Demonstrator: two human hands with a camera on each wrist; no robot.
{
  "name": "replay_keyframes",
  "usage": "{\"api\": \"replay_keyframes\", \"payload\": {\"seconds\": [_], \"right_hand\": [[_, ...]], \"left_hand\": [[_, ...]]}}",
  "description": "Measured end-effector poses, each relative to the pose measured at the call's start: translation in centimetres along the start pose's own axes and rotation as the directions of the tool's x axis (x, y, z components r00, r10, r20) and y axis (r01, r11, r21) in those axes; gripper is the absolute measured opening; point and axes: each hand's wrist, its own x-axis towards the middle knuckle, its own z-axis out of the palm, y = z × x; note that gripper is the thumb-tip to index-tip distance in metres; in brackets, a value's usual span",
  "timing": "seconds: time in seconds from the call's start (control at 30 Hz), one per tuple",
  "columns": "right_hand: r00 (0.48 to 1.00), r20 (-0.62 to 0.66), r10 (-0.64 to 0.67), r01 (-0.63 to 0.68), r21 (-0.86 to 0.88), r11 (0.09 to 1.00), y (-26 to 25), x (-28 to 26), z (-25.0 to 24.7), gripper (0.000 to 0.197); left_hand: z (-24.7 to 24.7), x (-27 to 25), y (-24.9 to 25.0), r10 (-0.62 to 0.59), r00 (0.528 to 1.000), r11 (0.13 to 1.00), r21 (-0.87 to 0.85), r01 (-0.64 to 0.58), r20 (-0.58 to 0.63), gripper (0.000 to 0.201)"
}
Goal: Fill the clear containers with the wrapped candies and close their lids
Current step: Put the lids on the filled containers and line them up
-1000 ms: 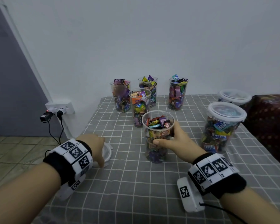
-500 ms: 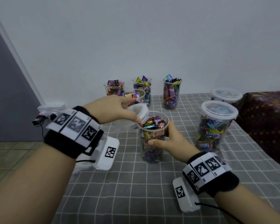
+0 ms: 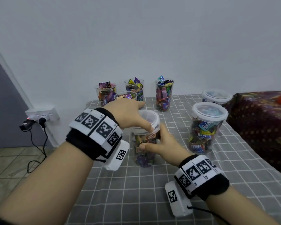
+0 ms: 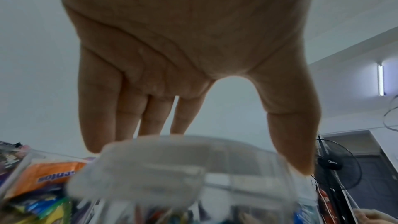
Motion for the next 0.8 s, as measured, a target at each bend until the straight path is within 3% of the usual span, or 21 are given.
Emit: {"api": "replay_keyframes", "payload": {"seconds": [0.1,0.3,0.43,0.57,0.67,0.73,0.8], "right_hand": [[1.0,0.006,-0.013,0.013,-0.002,1.0,0.0,0.0,0.0,0.072],[1.0,0.02,0.003,-0.003,0.013,1.0,-0.1,0.0,0.1,0.077],[1.0,0.013,0.008,-0.008,-0.003,1.0,-0.6,-0.3,0.2,0.086],[0.999,-0.031,-0.006,0.006,-0.004,1.0,-0.9,-0.6,0.0,0.123],[0.998,-0.033,-0.053,0.053,-0.019,0.998,-0.7,-0.5,-0.1,0.121],[0.994,-0.048,-0.098,0.096,-0.045,0.994,-0.7,-0.4,-0.2,0.105],[0.99,-0.06,-0.126,0.123,-0.058,0.991,-0.7,-0.4,-0.2,0.091]], "left_hand": [[0.0,0.3,0.3,0.018,0.999,0.999,0.035,-0.019,0.031,0.094],[0.0,0.3,0.6,0.022,0.999,0.994,0.105,-0.027,0.049,0.086],[0.5,0.1,0.1,0.047,0.998,0.998,0.049,-0.049,0.042,0.089],[2.2,-0.4,-1.9,0.087,0.996,0.966,-0.242,-0.088,-0.017,0.096],[4.1,-0.8,-3.5,0.073,0.994,0.827,-0.552,-0.105,-0.079,0.105],[5.1,-1.2,-4.7,0.046,0.996,0.695,-0.713,-0.086,-0.075,0.083],[6.1,-1.5,-5.6,0.047,0.999,0.624,-0.78,-0.044,-0.019,0.052]]}}
